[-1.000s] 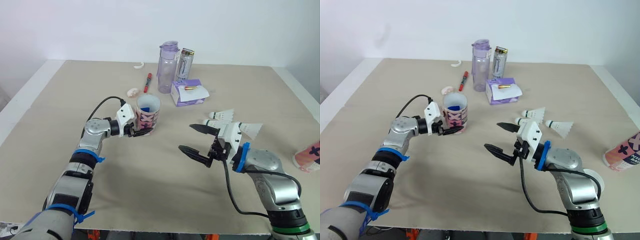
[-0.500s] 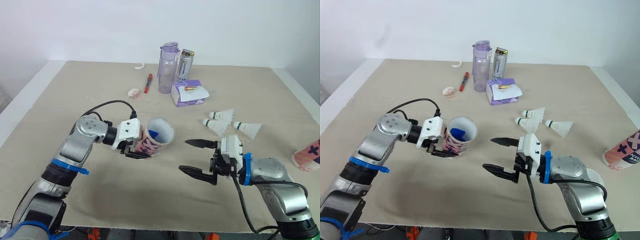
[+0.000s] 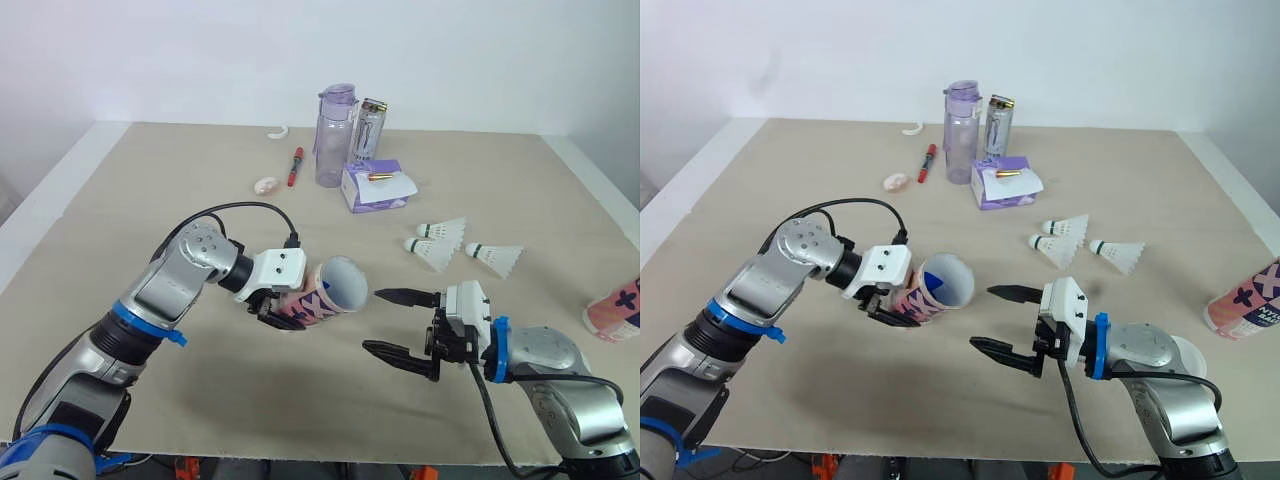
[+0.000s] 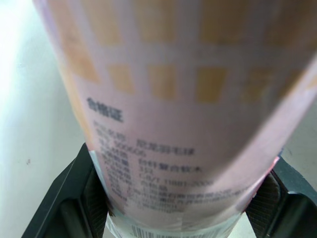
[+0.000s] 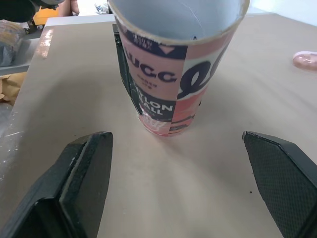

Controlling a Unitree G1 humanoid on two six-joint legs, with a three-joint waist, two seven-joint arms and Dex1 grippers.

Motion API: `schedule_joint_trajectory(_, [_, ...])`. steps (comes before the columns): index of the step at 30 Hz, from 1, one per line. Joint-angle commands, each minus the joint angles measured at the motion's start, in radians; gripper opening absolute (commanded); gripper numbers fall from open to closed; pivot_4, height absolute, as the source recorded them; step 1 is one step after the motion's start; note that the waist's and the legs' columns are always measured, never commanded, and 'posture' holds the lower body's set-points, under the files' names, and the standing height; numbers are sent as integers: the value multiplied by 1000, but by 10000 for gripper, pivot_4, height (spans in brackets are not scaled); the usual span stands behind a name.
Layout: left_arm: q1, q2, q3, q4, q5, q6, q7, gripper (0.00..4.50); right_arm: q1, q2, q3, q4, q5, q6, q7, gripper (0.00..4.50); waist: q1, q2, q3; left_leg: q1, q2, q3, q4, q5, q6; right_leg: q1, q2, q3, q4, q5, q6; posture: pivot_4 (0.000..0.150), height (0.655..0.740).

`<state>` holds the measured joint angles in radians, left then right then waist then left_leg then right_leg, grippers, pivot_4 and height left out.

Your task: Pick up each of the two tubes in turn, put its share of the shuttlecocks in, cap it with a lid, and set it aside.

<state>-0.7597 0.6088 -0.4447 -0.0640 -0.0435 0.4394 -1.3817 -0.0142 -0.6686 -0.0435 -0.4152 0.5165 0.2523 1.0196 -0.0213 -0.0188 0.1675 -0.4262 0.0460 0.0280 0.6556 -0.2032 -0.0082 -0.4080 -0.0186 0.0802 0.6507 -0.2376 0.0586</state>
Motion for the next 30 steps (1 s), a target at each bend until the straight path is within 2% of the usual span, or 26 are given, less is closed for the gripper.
schedule_joint_trajectory(1, [-32,-8,-48,-20,41,-1,9,33250,3,6,-23,-55,15,-11,-22,45000,0,0,0,0,0,0,0,0,0,0,0,0,0,0,0,1500,7400])
schedule_joint_trajectory(6, [-42,-17,-56,-22,41,6,8,33250,1,16,-120,-20,102,67,-92,45000,1,0,0,0,-1,0,1,0,0,1,0,1,0,0,0,1500,7400])
schedule_joint_trajectory(12, [-47,-25,-64,-6,53,1,13,33250,-81,7,-253,122,101,131,-240,45000,1,0,0,0,-2,0,2,0,0,1,0,3,0,0,1,1500,7400])
schedule_joint_trajectory(21, [-60,-36,-71,8,59,2,13,33250,-142,44,-249,230,48,247,-415,45000,3,1,-1,0,-2,0,3,0,1,2,0,5,0,1,1,1500,7400])
schedule_joint_trajectory(30, [-64,-39,-70,8,61,8,12,33250,-196,67,-240,305,45,305,-456,45000,2,2,-1,-2,-8,0,3,1,2,2,0,13,0,0,5,1500,7400])
